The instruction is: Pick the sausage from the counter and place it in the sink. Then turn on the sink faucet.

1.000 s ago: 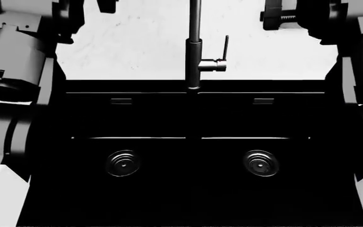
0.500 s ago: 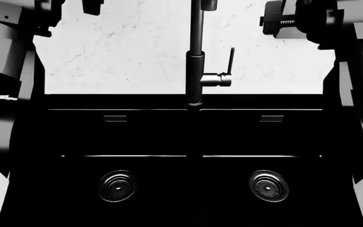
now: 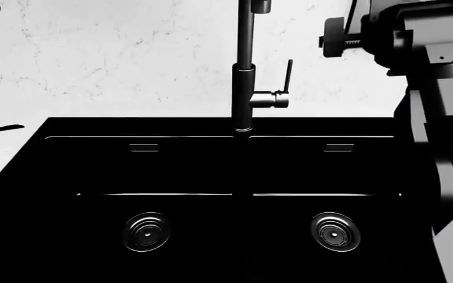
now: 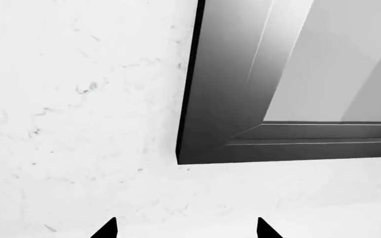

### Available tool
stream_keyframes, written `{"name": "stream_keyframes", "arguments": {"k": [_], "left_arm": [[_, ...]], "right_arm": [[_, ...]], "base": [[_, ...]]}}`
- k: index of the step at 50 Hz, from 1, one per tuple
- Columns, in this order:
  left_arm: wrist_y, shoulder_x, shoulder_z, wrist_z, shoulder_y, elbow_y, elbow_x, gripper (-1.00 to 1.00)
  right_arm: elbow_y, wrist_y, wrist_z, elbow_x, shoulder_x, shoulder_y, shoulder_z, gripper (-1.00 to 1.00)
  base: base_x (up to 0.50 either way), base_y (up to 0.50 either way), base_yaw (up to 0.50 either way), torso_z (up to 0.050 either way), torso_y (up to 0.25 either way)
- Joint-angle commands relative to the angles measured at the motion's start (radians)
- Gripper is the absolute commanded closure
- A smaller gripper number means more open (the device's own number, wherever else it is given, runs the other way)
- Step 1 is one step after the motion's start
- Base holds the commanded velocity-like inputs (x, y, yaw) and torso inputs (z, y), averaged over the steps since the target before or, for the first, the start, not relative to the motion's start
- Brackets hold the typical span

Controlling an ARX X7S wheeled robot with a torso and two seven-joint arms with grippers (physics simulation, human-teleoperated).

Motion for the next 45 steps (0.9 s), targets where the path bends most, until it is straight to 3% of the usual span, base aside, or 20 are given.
{"name": "stream_keyframes", "arguments": {"k": [1,3,6,11,15,22,30,34,45], "left_arm": [[-0.153,-0.127,0.037,0.517,0.103,0.193,0.434,-1.0],[-0.152,-0.157,0.019,0.644,0.139,0.244,0.549,-1.0],[-0.142,-0.199,0.018,0.703,0.168,0.291,0.6,-1.0],[-0.15,-0.236,0.128,0.845,0.121,0.224,0.677,-1.0],[-0.153,-0.304,0.311,0.848,0.061,0.227,0.558,-1.0],[-0.153,-0.329,0.321,0.847,0.066,0.227,0.577,-1.0],[-0.144,-0.289,0.246,0.819,0.096,0.156,0.616,-1.0],[-0.119,-0.231,0.127,0.693,0.11,0.041,0.592,-1.0],[-0.071,-0.185,-0.101,0.49,0.211,-0.095,0.519,-1.0]], "right_arm": [[0.0,-0.004,-0.029,-0.018,-0.021,-0.029,0.016,-1.0],[0.0,-0.004,-0.029,-0.018,-0.022,-0.033,0.013,-1.0],[0.0,-0.003,-0.028,-0.017,-0.022,-0.037,0.01,-1.0],[0.0,-0.002,-0.027,-0.017,-0.024,-0.047,0.006,-1.0],[0.0,-0.001,-0.027,-0.016,-0.025,-0.054,0.004,-1.0],[0.0,-0.001,-0.03,-0.015,-0.027,-0.055,0.0,-1.0],[0.0,-0.003,-0.026,-0.014,-0.026,-0.064,-0.001,-1.0],[0.0,-0.007,-0.026,-0.013,-0.025,-0.072,-0.001,-1.0],[0.0,-0.008,-0.027,-0.013,-0.03,-0.082,-0.002,-1.0]], "base": [[0.0,0.0,0.0,0.0,0.0],[0.0,0.0,0.0,0.0,0.0],[0.0,0.0,0.0,0.0,0.0],[0.0,0.0,0.0,0.0,0.0],[0.0,0.0,0.0,0.0,0.0],[0.0,0.0,0.0,0.0,0.0],[0.0,0.0,0.0,0.0,0.0],[0.0,0.0,0.0,0.0,0.0],[0.0,0.0,0.0,0.0,0.0]]}}
